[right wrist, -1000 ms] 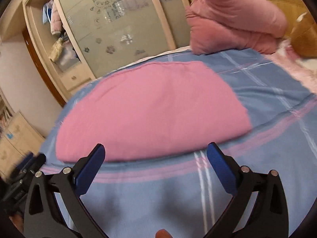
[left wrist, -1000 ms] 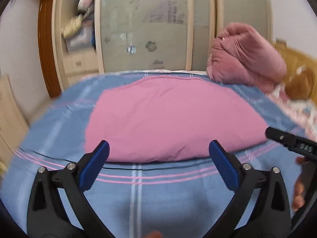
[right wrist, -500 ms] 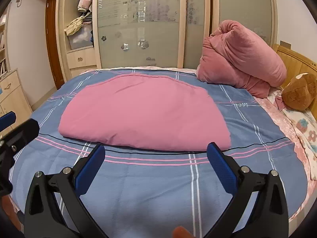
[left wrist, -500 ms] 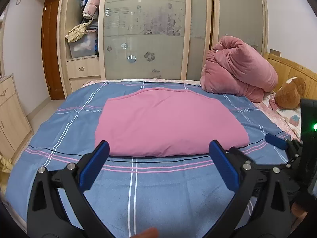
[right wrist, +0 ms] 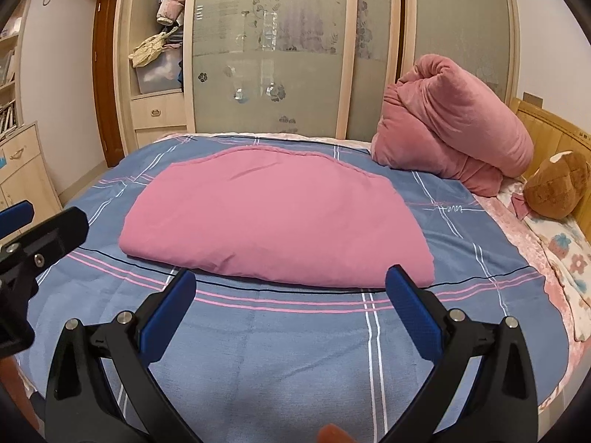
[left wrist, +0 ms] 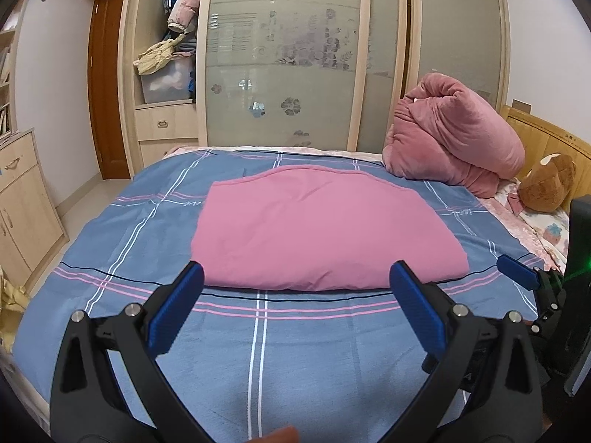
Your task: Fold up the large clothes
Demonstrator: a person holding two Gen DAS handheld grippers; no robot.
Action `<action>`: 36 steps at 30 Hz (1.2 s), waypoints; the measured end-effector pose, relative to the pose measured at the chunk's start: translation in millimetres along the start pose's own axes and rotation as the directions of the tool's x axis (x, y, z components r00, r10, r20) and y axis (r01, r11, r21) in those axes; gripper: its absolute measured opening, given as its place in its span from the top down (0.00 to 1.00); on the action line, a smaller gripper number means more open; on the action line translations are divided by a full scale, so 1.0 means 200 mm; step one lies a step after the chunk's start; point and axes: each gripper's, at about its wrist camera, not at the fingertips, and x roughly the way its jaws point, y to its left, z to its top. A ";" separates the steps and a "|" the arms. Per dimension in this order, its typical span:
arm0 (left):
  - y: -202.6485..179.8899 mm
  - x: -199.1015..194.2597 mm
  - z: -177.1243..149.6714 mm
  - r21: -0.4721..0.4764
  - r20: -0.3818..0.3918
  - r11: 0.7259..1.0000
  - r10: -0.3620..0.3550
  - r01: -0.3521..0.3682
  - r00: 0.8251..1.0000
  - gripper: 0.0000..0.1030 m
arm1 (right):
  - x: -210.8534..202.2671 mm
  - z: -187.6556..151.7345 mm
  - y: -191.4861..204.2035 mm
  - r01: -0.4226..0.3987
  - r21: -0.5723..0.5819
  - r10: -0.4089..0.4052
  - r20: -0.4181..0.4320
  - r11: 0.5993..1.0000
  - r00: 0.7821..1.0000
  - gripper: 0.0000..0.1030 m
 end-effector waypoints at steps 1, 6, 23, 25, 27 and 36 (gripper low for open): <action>0.00 0.00 0.00 0.002 0.001 1.000 -0.003 0.003 1.000 0.02 | -0.01 0.00 0.01 0.004 -0.004 -0.004 0.003 1.000 1.000 0.01; -0.01 -0.01 0.00 0.015 0.002 1.000 -0.012 0.012 1.000 0.02 | -0.02 0.00 0.03 0.003 -0.003 -0.003 0.006 1.000 1.000 0.01; -0.02 -0.01 -0.01 0.019 -0.003 1.000 -0.007 0.007 1.000 0.02 | -0.03 -0.01 0.05 -0.036 0.012 0.036 -0.007 0.999 0.999 0.01; -0.02 -0.01 -0.01 0.020 -0.002 1.000 -0.008 0.008 1.000 0.02 | -0.03 -0.01 0.05 -0.032 0.010 0.032 -0.006 0.999 0.999 0.01; -0.02 0.00 -0.01 0.023 -0.005 1.000 -0.008 0.008 1.000 0.02 | -0.03 -0.02 0.05 -0.032 0.011 0.032 -0.008 0.999 0.999 0.01; -0.01 0.01 -0.01 0.031 -0.014 1.000 0.003 -0.002 1.000 0.02 | -0.03 -0.02 0.06 -0.030 0.015 0.030 -0.014 0.999 0.999 0.01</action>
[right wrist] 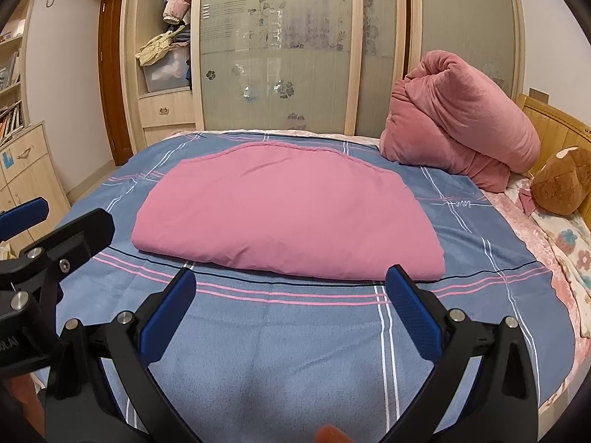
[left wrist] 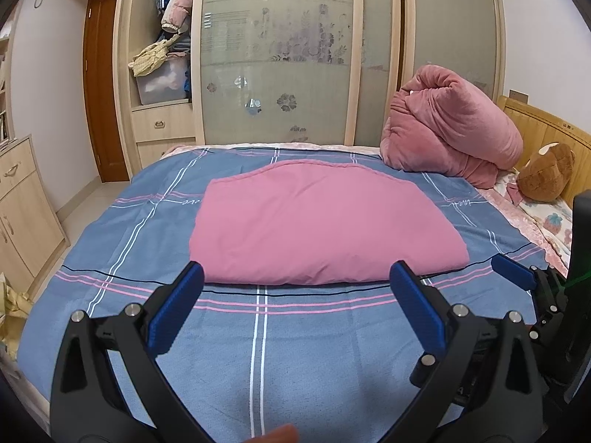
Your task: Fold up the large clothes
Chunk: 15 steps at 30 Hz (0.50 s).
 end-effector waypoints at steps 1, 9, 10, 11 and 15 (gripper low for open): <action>0.00 0.00 0.00 0.001 0.000 1.000 0.000 0.000 1.000 0.02 | 0.00 0.00 0.00 -0.002 0.001 0.002 0.001 1.000 1.000 0.01; 0.00 0.01 0.01 0.005 -0.005 1.000 0.000 0.000 1.000 0.02 | 0.00 0.00 -0.01 -0.009 0.005 0.009 0.003 1.000 1.000 0.01; 0.00 0.01 0.01 0.005 -0.005 1.000 0.000 0.000 1.000 0.02 | 0.00 0.00 -0.01 -0.008 0.006 0.008 0.002 1.000 1.000 0.01; 0.01 0.01 0.01 0.005 -0.005 1.000 0.000 0.000 1.000 0.02 | 0.00 0.00 -0.01 -0.008 0.004 0.008 0.002 1.000 1.000 0.01; 0.01 0.01 0.01 0.004 -0.006 1.000 0.001 -0.001 1.000 0.02 | 0.00 0.00 -0.01 -0.011 0.002 0.011 0.002 1.000 1.000 0.01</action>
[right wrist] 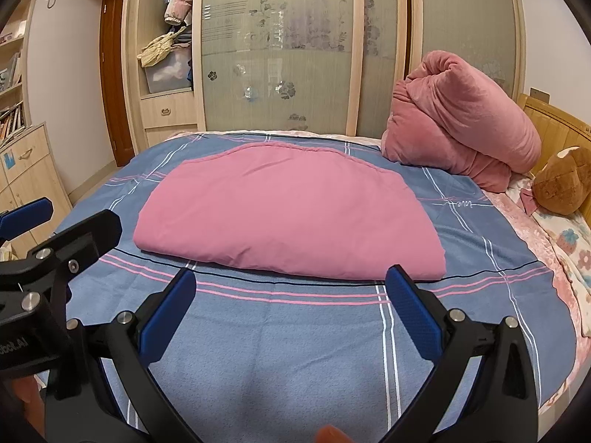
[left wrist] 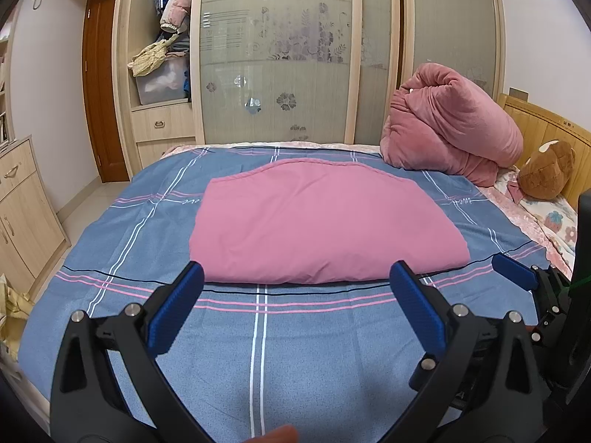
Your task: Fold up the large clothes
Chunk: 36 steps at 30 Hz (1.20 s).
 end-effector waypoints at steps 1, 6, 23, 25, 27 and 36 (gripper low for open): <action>0.00 0.00 0.00 0.001 0.001 1.000 -0.001 0.001 1.000 0.02 | 0.00 0.00 0.01 0.000 0.000 0.000 0.000 1.000 1.000 0.01; 0.00 0.00 0.00 0.002 0.003 1.000 -0.004 0.004 1.000 0.02 | 0.00 0.00 0.02 0.001 -0.006 -0.001 -0.003 1.000 1.000 0.01; -0.02 0.00 -0.01 0.006 0.004 1.000 -0.012 0.012 1.000 0.02 | 0.00 -0.01 0.05 -0.002 -0.017 0.002 -0.006 1.000 1.000 0.01; -0.02 0.00 -0.01 0.011 0.003 1.000 -0.014 0.014 1.000 0.02 | 0.00 -0.02 0.05 0.000 -0.021 0.000 -0.006 1.000 1.000 0.01; -0.02 -0.01 -0.01 0.016 0.002 1.000 -0.014 0.014 1.000 0.02 | 0.00 -0.02 0.06 -0.001 -0.023 0.000 -0.005 1.000 1.000 0.01; -0.03 0.00 -0.01 0.027 0.002 1.000 0.000 0.000 1.000 0.02 | 0.00 -0.03 0.07 -0.004 -0.026 0.004 -0.005 1.000 1.000 0.01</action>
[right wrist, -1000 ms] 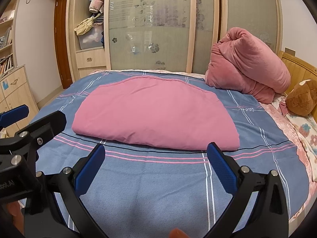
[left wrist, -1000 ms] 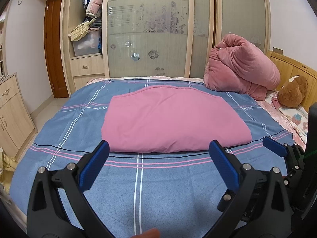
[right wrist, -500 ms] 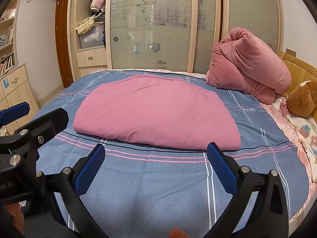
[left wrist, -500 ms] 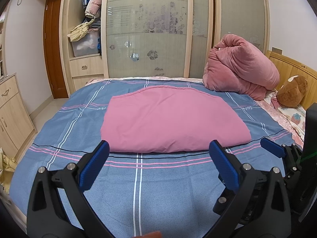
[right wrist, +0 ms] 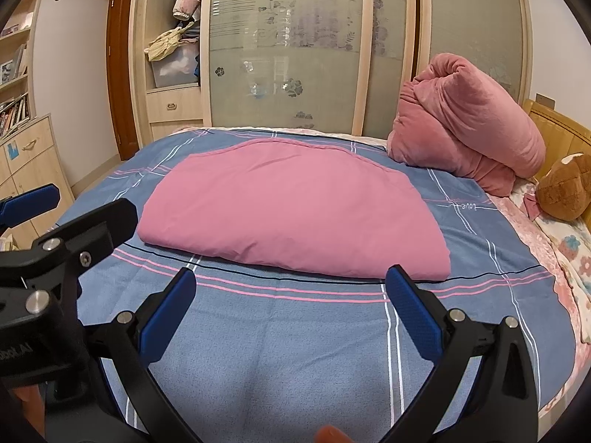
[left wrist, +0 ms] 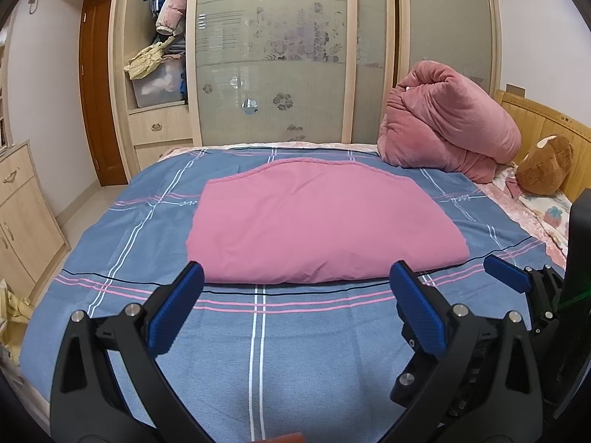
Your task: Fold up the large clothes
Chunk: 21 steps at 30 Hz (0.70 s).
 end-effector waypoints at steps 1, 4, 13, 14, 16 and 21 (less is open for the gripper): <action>0.00 0.00 0.00 0.001 0.000 1.000 0.002 -0.002 1.000 0.02 | 0.00 0.00 0.00 0.000 0.000 0.000 0.000 1.000 1.000 0.01; 0.00 0.01 0.01 -0.004 -0.004 1.000 -0.011 0.011 1.000 0.02 | 0.00 0.00 0.00 -0.003 -0.003 0.003 -0.001 1.000 1.000 0.01; 0.02 0.02 0.00 -0.027 0.001 0.999 -0.025 0.025 1.000 0.02 | 0.01 0.00 0.00 -0.008 -0.001 0.008 -0.006 1.000 1.000 0.01; 0.03 0.02 0.00 -0.031 0.003 0.999 -0.027 0.027 1.000 0.02 | 0.01 0.00 -0.01 -0.008 -0.001 0.008 -0.006 1.000 1.000 0.01; 0.03 0.02 0.00 -0.032 0.003 0.999 -0.023 0.024 1.000 0.02 | 0.01 0.00 0.00 -0.008 0.000 0.008 -0.008 1.000 1.000 0.01; 0.05 0.03 0.00 -0.054 -0.012 0.996 -0.072 0.071 0.997 0.02 | 0.02 -0.01 0.01 -0.009 0.000 0.009 -0.009 1.000 1.000 0.01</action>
